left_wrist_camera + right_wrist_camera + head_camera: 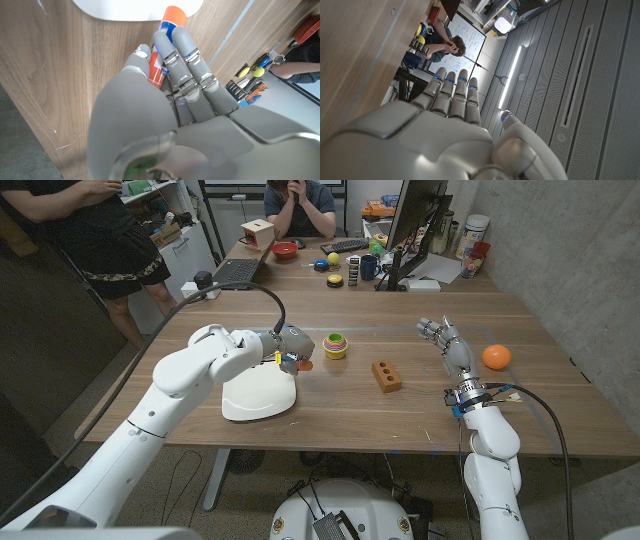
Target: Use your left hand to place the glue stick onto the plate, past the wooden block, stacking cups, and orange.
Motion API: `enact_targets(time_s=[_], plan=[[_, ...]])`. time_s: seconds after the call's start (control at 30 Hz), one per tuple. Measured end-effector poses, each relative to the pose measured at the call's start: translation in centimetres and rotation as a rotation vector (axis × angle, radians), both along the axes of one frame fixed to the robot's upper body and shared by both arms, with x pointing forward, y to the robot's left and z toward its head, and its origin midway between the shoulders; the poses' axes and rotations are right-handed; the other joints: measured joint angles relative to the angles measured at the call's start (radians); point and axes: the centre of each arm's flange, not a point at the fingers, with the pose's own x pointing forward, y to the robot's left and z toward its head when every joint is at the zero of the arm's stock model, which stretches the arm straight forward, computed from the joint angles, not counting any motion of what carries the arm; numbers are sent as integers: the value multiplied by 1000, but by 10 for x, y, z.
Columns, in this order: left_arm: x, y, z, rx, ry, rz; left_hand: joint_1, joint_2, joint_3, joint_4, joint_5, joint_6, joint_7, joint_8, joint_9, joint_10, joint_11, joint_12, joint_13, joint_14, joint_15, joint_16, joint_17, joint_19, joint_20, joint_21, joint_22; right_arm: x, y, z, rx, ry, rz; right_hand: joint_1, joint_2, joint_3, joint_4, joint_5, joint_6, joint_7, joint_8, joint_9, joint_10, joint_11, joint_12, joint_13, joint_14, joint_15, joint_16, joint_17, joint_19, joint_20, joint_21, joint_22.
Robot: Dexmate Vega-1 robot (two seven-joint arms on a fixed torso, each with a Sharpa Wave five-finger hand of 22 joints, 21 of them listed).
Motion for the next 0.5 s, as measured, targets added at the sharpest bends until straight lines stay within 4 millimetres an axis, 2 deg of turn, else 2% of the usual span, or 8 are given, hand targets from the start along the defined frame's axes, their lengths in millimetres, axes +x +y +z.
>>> enact_targets(time_s=[0.5], plan=[[-15, 17, -16, 1, 20, 48, 1, -2, -3, 3, -7, 4, -4, -4, 0, 0, 0, 1, 4, 0, 0, 0, 4, 0, 0, 0, 0, -5, 8, -5, -3, 0, 8, 0, 0, -5, 0, 0, 5, 5, 0, 0, 0, 0, 0, 0, 0, 0, 0, 0, 0, 0, 0, 0]])
